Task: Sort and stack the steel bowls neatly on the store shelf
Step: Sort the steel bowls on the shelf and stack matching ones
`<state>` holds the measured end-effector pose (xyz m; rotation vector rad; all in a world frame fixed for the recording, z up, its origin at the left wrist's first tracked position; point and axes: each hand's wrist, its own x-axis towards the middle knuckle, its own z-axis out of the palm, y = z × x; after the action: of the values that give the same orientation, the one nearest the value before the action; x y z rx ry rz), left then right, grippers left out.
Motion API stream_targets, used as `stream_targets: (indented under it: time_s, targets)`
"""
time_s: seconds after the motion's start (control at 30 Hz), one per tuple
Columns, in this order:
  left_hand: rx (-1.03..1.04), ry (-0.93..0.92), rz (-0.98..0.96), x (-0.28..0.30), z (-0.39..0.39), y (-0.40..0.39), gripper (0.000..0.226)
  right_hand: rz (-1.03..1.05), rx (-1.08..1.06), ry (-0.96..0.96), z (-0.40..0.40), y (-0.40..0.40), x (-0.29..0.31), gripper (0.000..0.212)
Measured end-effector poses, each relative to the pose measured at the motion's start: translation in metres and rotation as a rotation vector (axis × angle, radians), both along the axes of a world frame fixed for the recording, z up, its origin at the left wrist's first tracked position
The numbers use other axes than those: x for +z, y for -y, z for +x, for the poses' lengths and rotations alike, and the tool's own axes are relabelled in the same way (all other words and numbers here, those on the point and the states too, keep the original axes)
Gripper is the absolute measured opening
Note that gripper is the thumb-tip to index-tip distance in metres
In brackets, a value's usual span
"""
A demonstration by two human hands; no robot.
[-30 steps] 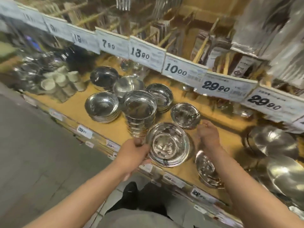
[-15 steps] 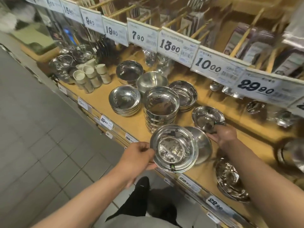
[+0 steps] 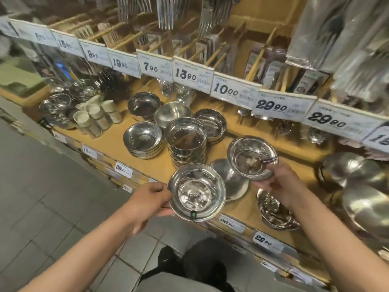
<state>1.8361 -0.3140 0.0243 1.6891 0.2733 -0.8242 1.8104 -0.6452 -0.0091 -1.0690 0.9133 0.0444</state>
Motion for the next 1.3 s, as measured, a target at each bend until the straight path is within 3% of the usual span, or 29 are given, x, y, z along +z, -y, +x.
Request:
stream_targets:
  time_s: [0.13,0.37,0.53,0.87,0.9,1.03,1.2,1.3]
  targets:
    - [-0.052,-0.001,-0.023,0.005,0.015,-0.029,0.017,-0.059,-0.057,-0.042,-0.028,-0.015,0.008,0.007]
    - [-0.041,0.035,-0.095,0.003,0.061,-0.093,0.021,-0.079,-0.162,-0.045,-0.042,-0.068,0.015,0.044]
    - [-0.048,0.057,-0.081,-0.005,0.109,-0.156,0.026,-0.062,-0.240,0.000,-0.043,-0.155,0.019,0.044]
    - [-0.096,0.091,0.000,-0.011,0.188,-0.207,0.006,0.042,-0.166,0.026,-0.030,-0.287,0.025,0.063]
    - [-0.079,0.095,-0.009,-0.010,0.195,-0.206,0.002,0.049,-0.158,0.033,-0.023,-0.291,0.027,0.064]
    - [-0.025,0.137,-0.017,-0.007,0.225,-0.201,0.021,0.046,-0.114,0.076,0.011,-0.305,0.035,0.057]
    - [-0.074,0.187,0.012,-0.006,0.269,-0.190,0.011,0.051,-0.133,0.124,0.052,-0.325,0.044,0.049]
    - [-0.132,0.183,0.015,-0.011,0.293,-0.179,0.016,0.067,-0.151,0.146,0.071,-0.337,0.045,0.039]
